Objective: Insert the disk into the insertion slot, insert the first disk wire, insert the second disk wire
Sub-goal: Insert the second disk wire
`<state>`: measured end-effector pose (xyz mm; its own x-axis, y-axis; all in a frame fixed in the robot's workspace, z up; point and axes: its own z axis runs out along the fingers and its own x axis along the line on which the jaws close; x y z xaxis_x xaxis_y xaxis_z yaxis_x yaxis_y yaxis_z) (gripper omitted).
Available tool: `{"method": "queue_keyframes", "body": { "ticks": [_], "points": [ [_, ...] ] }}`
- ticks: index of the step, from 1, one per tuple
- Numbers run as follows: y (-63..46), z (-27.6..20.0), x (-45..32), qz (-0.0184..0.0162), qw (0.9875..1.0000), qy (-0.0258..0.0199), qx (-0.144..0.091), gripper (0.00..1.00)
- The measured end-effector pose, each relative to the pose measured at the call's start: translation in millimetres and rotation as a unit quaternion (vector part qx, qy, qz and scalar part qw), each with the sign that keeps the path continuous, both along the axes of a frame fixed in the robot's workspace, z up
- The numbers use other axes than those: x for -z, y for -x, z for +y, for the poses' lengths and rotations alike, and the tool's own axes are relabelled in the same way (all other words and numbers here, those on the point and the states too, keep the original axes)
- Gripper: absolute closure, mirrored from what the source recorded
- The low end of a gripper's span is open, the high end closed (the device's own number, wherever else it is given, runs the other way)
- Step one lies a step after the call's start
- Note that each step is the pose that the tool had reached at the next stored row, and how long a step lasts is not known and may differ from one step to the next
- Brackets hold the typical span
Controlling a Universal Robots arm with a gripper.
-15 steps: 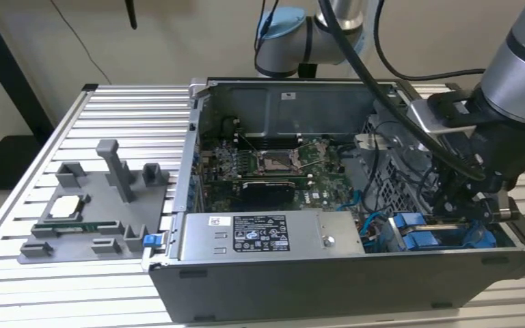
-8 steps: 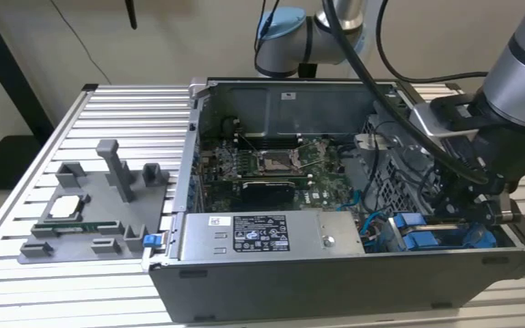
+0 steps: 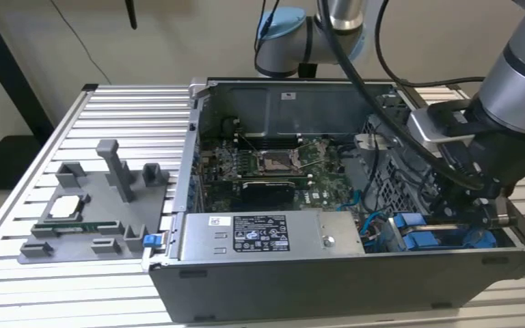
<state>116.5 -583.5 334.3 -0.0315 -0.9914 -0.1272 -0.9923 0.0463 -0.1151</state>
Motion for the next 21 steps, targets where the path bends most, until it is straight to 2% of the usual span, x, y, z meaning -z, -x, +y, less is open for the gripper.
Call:
{"method": "queue_keyframes", "body": {
  "ticks": [1,2,4,11,17,21],
  "points": [
    [0.0,0.0,1.0,0.0,1.0,0.0003,0.0,1.0],
    [0.0,0.1,1.9,-0.0001,1.0,-0.0007,0.0,0.0],
    [0.0,0.1,0.0,0.0,1.0,-0.0013,0.0,0.0],
    [0.0,0.0,-31.5,0.0005,1.0,-0.0007,0.0,0.0],
    [0.0,0.1,-53.9,0.0011,1.0,-0.0007,0.0,0.0],
    [0.0,0.0,-61.0,0.0012,1.0,-0.0008,0.0,0.0]
  ]
}}
